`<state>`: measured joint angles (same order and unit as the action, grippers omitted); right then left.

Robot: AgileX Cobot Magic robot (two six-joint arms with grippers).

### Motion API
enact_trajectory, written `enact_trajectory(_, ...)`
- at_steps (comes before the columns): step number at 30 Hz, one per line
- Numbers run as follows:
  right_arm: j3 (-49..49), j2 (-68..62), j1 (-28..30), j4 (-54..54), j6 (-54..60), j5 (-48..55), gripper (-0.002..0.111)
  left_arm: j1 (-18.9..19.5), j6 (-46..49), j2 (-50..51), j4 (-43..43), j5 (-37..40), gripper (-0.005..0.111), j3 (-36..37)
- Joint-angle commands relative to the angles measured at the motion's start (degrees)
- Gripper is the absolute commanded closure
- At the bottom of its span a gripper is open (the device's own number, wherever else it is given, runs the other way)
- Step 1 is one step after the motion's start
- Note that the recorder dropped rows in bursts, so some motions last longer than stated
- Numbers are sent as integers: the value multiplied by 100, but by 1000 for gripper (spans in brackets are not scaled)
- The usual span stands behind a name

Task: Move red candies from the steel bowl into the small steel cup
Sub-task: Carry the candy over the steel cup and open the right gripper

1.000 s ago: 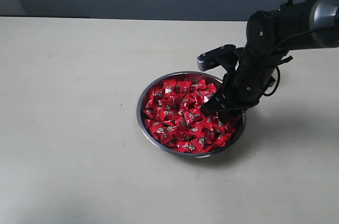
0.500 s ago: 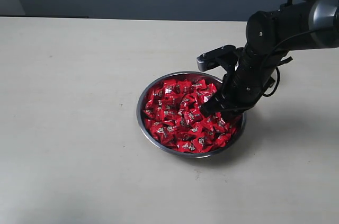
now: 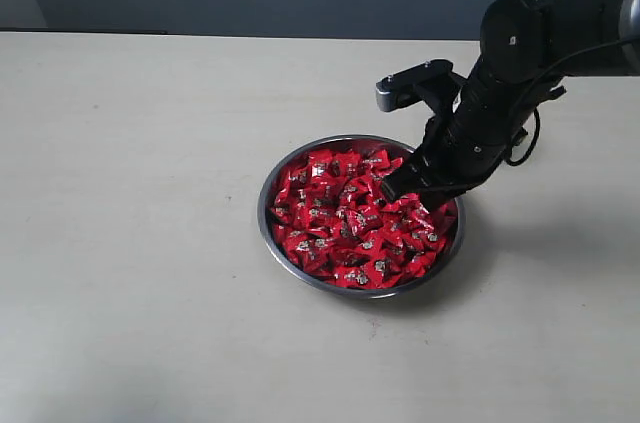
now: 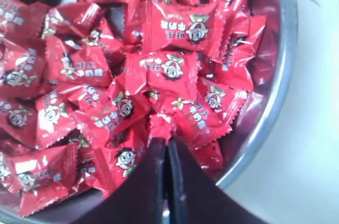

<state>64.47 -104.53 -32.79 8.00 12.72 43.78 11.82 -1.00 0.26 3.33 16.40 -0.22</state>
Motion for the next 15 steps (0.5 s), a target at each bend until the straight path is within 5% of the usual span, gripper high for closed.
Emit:
enact_trajectory(1, -13, 284, 16, -5, 9, -12, 108, -55, -15, -26, 35, -10, 106, 22)
enact_trajectory(8, 239, 517, 16, -414, -130, -96, 108, -55, -15, -26, 35, -10, 106, 22)
enact_trajectory(15, 835, 505, 243, -2000, -1136, -492, 108, -55, -15, -26, 35, -10, 106, 22)
